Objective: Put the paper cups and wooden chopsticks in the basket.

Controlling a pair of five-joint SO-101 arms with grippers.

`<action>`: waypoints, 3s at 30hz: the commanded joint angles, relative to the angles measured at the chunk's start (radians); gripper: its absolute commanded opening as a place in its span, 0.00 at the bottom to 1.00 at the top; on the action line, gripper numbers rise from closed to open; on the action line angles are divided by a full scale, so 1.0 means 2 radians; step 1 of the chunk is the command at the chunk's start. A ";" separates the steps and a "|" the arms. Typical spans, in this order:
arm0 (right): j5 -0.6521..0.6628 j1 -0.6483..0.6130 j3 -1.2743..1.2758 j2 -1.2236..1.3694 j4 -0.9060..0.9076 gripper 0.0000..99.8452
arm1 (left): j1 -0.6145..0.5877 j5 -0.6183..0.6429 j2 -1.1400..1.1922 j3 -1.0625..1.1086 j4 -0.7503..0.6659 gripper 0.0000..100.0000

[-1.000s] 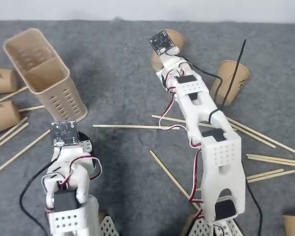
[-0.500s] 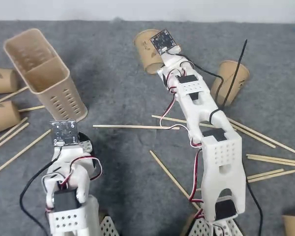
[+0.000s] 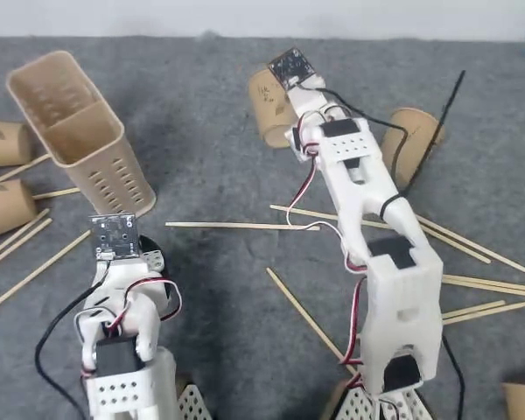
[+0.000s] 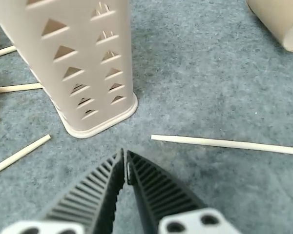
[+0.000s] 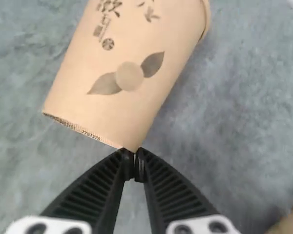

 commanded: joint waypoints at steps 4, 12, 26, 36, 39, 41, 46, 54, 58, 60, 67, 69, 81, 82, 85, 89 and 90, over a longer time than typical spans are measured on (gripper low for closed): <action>0.007 -0.021 0.053 -0.129 0.062 0.01 | 0.001 -0.005 -0.009 -0.007 -0.010 0.01; 0.008 -0.027 0.282 -0.335 0.059 0.01 | -0.001 -0.005 -0.009 -0.007 -0.010 0.01; 0.061 -0.023 0.690 -0.807 0.118 0.01 | -0.001 -0.005 -0.009 -0.007 -0.010 0.01; 0.029 -0.023 0.661 -0.924 0.150 0.19 | 0.000 -0.005 -0.009 -0.007 -0.006 0.01; -0.032 -0.027 0.603 -0.873 0.115 0.12 | 0.000 -0.005 -0.009 -0.007 -0.006 0.01; -0.076 -0.032 0.558 -0.815 0.092 0.10 | 0.000 -0.005 -0.009 -0.007 -0.006 0.01; -0.139 -0.054 0.416 -0.623 0.084 0.10 | -0.001 -0.005 -0.009 -0.007 -0.006 0.01; -0.140 -0.052 0.157 -0.303 0.084 0.10 | -0.001 -0.005 -0.009 -0.007 -0.008 0.01; -0.140 -0.033 0.038 -0.171 0.089 0.10 | -0.002 -0.005 -0.009 -0.007 -0.008 0.01; -0.140 -0.019 -0.024 -0.116 0.118 0.10 | -0.002 -0.005 -0.009 -0.007 -0.008 0.01; -0.140 0.006 -0.234 0.016 0.291 0.10 | -0.001 -0.005 -0.009 -0.007 -0.009 0.01; -0.140 0.008 -0.275 0.042 0.333 0.10 | -0.001 -0.005 -0.009 -0.007 -0.009 0.01; -0.140 -0.003 -0.342 0.063 0.507 0.01 | -0.002 -0.005 -0.009 -0.007 -0.009 0.01; -0.140 -0.003 -0.328 0.055 0.507 0.01 | -0.002 -0.005 -0.009 -0.007 -0.009 0.01; -0.140 -0.006 -0.268 0.018 0.507 0.01 | -0.002 -0.005 -0.009 -0.007 -0.009 0.01; -0.135 -0.007 -0.164 -0.052 0.507 0.01 | -0.003 -0.005 -0.009 -0.007 -0.009 0.01; -0.127 -0.006 -0.137 -0.071 0.507 0.01 | -0.003 -0.005 -0.009 -0.007 -0.009 0.01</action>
